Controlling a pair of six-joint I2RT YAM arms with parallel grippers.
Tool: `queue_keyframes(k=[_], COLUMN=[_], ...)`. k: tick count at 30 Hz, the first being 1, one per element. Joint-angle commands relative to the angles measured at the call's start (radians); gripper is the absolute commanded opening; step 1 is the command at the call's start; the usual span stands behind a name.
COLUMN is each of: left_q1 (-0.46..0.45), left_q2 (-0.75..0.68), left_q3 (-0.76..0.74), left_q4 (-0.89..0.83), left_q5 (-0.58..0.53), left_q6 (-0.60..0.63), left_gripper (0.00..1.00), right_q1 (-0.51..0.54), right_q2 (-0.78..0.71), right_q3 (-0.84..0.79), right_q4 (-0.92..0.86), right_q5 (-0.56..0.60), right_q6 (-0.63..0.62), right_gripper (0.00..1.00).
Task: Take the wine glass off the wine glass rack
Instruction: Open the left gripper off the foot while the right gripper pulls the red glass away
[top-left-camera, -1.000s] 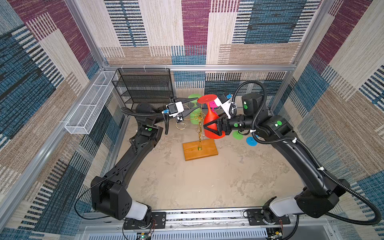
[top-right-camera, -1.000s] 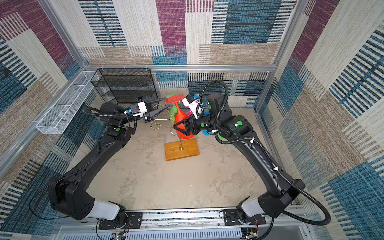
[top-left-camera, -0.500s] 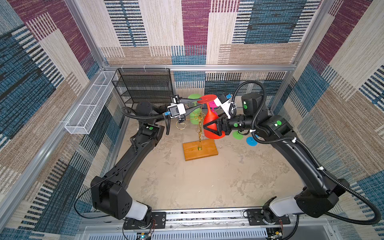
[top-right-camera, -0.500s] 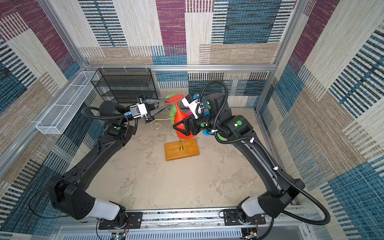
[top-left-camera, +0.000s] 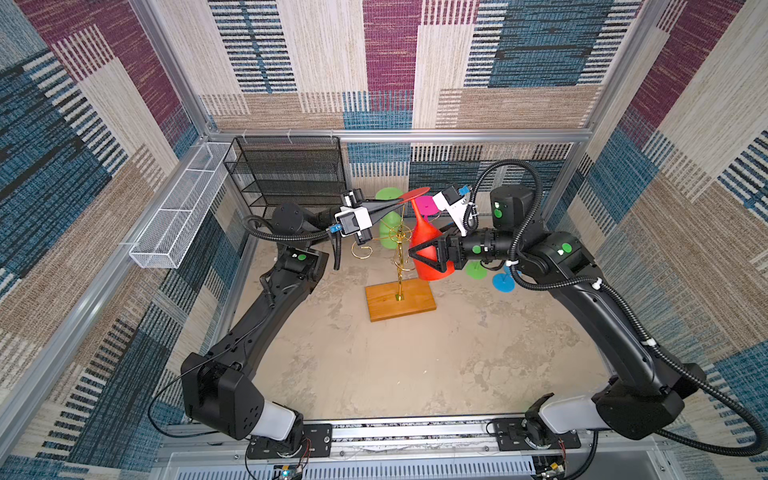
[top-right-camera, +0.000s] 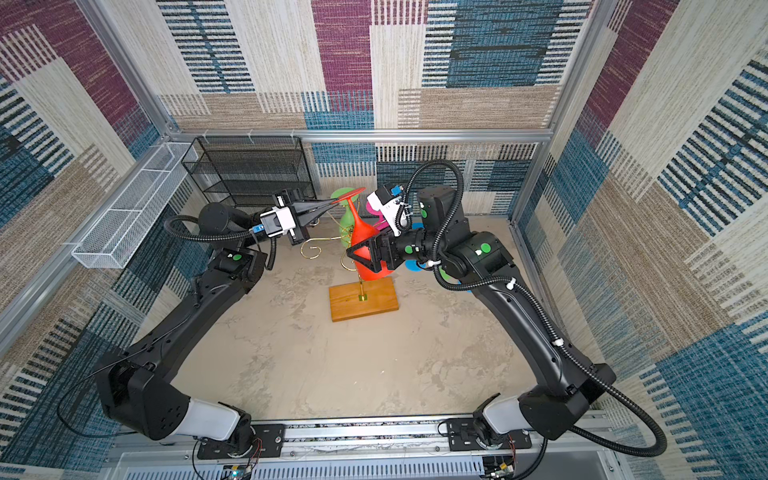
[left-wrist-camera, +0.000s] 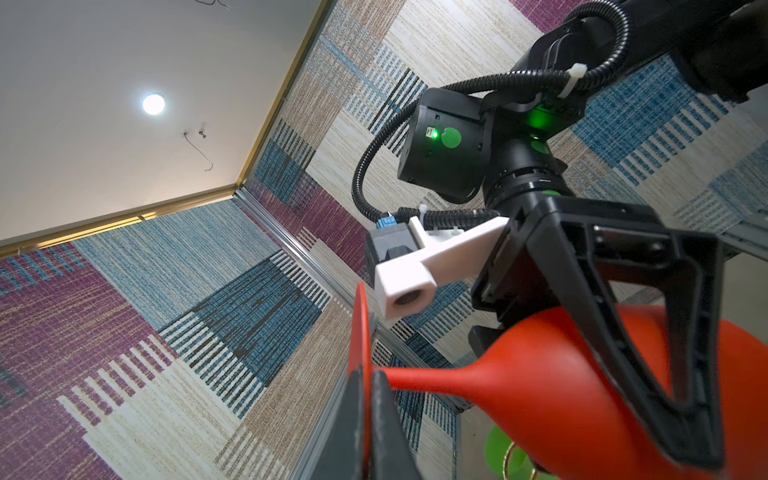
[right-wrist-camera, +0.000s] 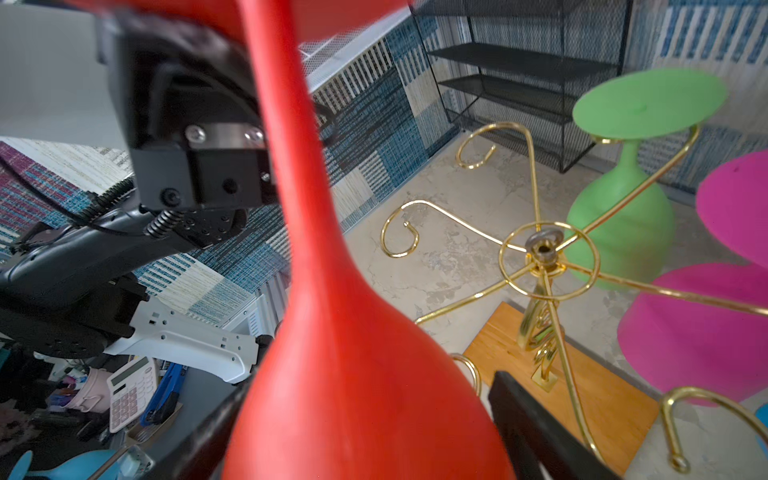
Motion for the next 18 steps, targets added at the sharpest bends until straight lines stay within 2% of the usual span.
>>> queue_keyframes(k=[1,8,10,13,18], left_q1=[-0.001,0.000,-0.001,-0.001,0.000], left_q2=[-0.027,-0.099,-0.122,-0.158,-0.207], left_q3=[-0.044,-0.189,-0.220,-0.260,-0.285], left_q4=[0.058,0.086,0.069,0.016,-0.063], left_q5=[-0.111,-0.326,-0.401,-0.524,-0.617], left_q6=[-0.077,-0.306,-0.405,-0.493,-0.601], left_gripper=[0.00,0.00,0.00,0.00,0.00], right_q1=[-0.002,-0.042,-0.056,-0.072,-0.083], right_q2=[-0.043,-0.216,-0.257,-0.306,-0.403], right_q3=[-0.013,-0.113,-0.151,-0.206,-0.315], right_q4=[0.149,0.416,0.455,0.464,0.470], right_q5=[0.028,0.131,0.161,0.191,0.235], right_q6=[0.050,0.168,0.188,0.193,0.204], right_gripper=[0.97,0.99,0.99,0.99,0.82])
